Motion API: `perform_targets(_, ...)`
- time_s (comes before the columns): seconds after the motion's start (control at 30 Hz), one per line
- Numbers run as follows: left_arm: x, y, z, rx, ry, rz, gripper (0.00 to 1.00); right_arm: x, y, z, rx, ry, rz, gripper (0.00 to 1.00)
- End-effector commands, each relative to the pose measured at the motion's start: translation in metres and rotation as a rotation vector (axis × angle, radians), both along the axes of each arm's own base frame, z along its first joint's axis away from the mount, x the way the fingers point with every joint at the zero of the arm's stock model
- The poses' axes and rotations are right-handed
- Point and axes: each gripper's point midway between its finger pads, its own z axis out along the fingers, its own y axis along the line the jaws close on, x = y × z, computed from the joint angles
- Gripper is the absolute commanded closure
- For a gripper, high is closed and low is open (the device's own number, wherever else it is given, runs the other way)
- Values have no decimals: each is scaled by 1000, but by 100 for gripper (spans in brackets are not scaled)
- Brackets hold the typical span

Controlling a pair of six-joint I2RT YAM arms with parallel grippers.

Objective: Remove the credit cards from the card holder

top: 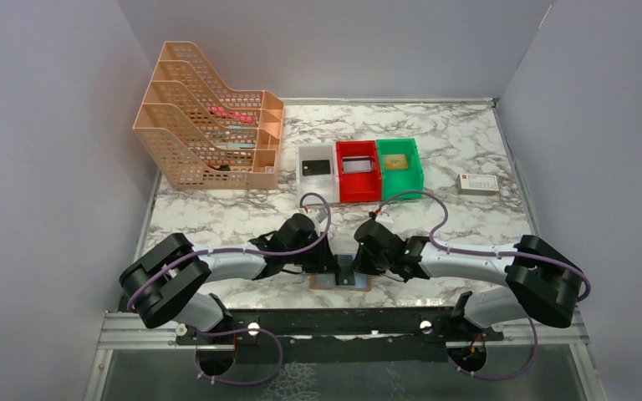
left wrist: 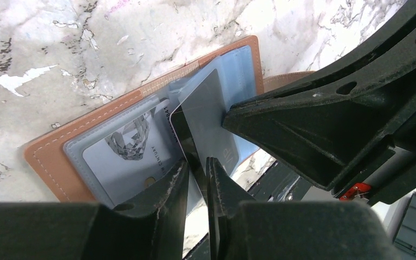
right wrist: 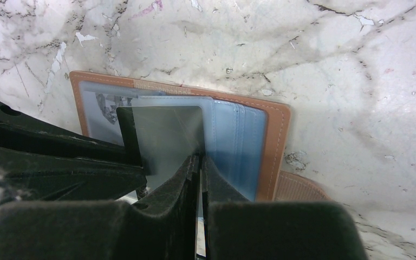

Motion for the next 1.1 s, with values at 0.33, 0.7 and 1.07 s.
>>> perform_targets(0.33,6,2,12,-3,-55,8,93,-13,-33,-31,-160,66,-17,89)
perform_targets(0.7,11,13,12,55,-76,21,98,-12,-37,-30,-179,62,-30,90)
perform_targets(1.07,22,25,23,51,-101,44,100,-6,-34,-15,-156,22,-28,89)
